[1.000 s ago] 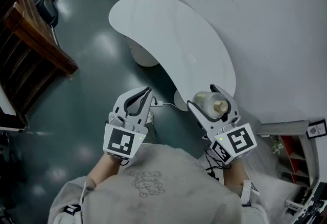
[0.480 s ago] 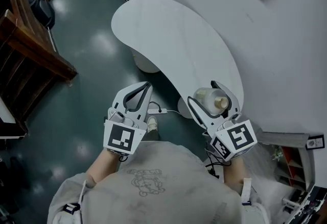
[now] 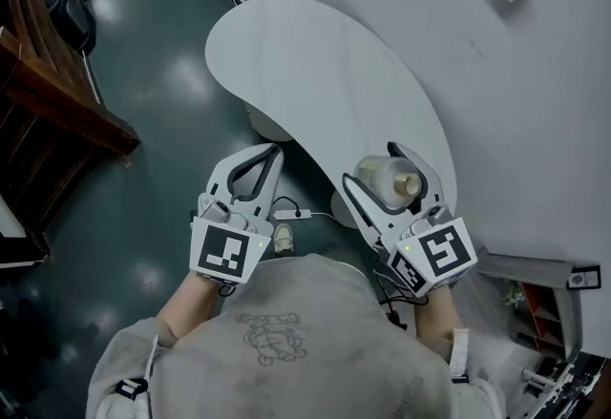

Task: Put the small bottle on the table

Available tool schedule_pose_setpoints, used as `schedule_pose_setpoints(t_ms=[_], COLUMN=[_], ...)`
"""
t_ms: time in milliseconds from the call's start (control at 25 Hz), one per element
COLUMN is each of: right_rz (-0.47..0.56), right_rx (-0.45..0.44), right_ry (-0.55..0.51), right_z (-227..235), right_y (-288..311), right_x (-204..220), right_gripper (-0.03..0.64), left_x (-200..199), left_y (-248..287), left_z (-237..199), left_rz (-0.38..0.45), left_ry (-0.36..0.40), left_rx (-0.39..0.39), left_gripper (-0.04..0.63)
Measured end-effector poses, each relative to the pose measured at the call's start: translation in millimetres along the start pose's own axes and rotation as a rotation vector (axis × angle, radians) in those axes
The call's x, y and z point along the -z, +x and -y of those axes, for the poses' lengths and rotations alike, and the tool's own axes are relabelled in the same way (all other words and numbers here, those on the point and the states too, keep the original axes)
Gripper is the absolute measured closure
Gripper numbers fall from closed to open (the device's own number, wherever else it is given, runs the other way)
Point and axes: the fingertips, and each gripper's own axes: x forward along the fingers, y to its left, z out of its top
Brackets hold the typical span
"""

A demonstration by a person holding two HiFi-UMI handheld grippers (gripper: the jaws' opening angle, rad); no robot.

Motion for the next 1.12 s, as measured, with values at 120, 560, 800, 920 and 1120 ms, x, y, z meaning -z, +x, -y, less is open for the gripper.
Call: schedule_pose_setpoints(t_ms=[120,560,800,920,1120], right_rz=[0.000,-0.002,0.000,-0.007,-0.002], right_rx=[-0.020,-0.062,-0.076,-0.094,-0.100], right_ry=[-0.004,-0.004,-0.015,-0.040,-0.091], right_z=[10.5,64.5,80.2,82.5,91.5], right_y=[6.7,12.9,19.5,27.4,51.6], right_x=[-2.0,-3.0,-5.0,-8.0,-19.1], right_gripper=[0.272,0.272,0.272,0.272,0.272], left_x=[-2.1,-10.8,-12.5,-13.2,-12.0], left_y=[13.8,47.9,51.9,54.5,65.0], left_z=[-1.3,5.0,0.5,-4.3,-19.2], left_rz=[-0.004,-0.037,-0.038,-0.042,-0.038], left_ry=[-0.011,-0.036,-0.061,-0.039,-0.014], left_rx=[-0.014,-0.092,-0.157,-0.177,-0.201], left_gripper=[0.572,0.572,0.572,0.572,0.572])
